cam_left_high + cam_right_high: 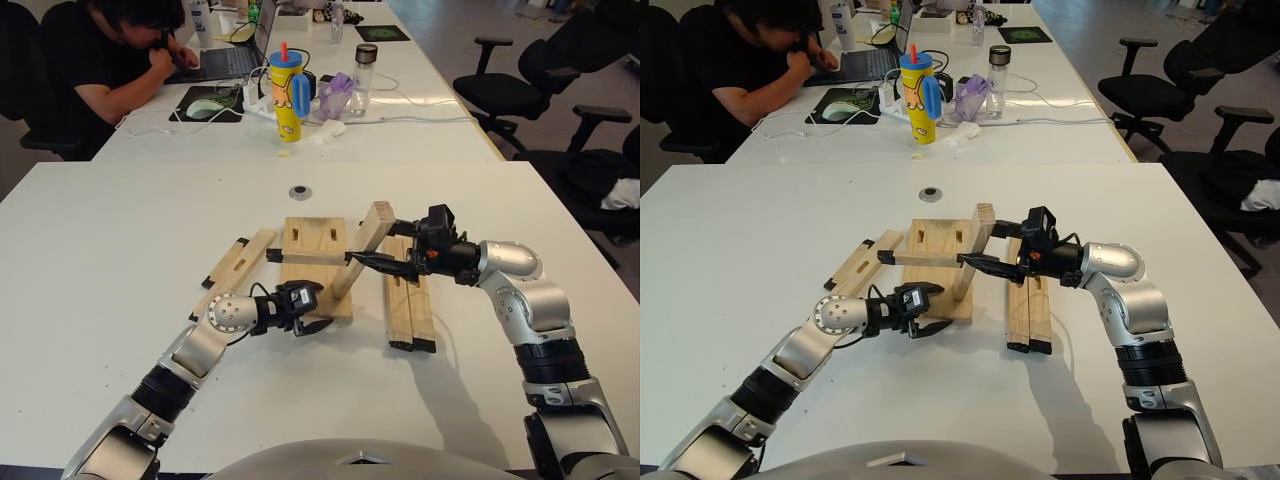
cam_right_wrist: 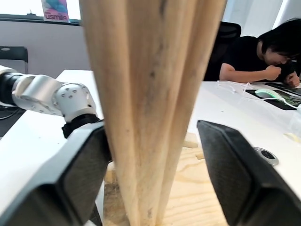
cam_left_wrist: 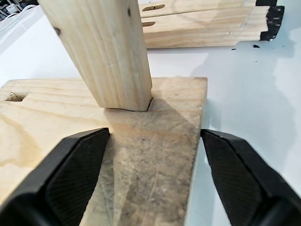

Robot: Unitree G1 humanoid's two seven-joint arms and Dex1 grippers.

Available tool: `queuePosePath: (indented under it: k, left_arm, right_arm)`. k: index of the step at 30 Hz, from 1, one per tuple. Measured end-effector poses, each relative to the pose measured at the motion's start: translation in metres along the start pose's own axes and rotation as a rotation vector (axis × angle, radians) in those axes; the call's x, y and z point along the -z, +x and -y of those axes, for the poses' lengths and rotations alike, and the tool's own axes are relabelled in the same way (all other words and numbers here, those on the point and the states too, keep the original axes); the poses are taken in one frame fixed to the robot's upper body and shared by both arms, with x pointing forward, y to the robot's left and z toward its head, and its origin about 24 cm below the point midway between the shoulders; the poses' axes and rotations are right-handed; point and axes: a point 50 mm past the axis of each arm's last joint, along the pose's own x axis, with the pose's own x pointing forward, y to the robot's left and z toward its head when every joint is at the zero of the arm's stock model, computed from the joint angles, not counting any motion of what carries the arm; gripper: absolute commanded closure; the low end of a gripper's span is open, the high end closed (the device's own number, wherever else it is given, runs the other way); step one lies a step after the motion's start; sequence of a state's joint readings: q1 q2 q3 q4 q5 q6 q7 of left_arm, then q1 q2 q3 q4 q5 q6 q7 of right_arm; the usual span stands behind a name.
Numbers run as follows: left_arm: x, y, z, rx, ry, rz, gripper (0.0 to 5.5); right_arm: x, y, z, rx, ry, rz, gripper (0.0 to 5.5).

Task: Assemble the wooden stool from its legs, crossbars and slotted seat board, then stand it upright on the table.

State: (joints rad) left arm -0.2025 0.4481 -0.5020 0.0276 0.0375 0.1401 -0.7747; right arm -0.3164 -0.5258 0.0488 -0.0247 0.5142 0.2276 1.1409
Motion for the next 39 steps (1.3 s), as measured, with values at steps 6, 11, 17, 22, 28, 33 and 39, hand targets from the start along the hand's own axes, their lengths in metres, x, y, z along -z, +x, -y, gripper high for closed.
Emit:
queuePosePath:
  k: [6, 11, 17, 22, 28, 33, 39]
  left_arm:
    - [-0.003, 0.011, 0.000, -0.070, -0.033, 0.010, 1.91]
    - [0.000, 0.012, -0.005, -0.107, -0.038, -0.006, 1.91]
    - [0.000, 0.010, -0.016, -0.130, -0.022, -0.021, 1.91]
    - [-0.001, 0.007, -0.018, -0.120, 0.007, -0.015, 1.91]
    - [0.003, 0.005, -0.018, -0.107, 0.027, -0.042, 1.91]
    - [0.004, 0.005, -0.018, -0.110, 0.027, -0.043, 1.91]
    - [0.004, 0.006, -0.016, -0.115, 0.025, -0.042, 1.91]
  right_arm:
    - [0.002, -0.025, 0.007, 0.044, -0.181, -0.234, 2.21]
    - [0.016, -0.061, 0.005, 0.124, -0.206, -0.420, 2.21]
    - [0.027, -0.055, -0.004, 0.486, 0.073, -0.242, 2.21]
    - [0.040, -0.031, -0.023, 0.799, 0.351, -0.197, 2.21]
    - [0.049, -0.018, -0.065, 0.927, 0.577, -0.380, 2.21]
    - [0.048, -0.017, -0.070, 0.927, 0.609, -0.510, 2.21]
    - [0.049, -0.015, -0.066, 0.910, 0.668, -0.578, 2.21]
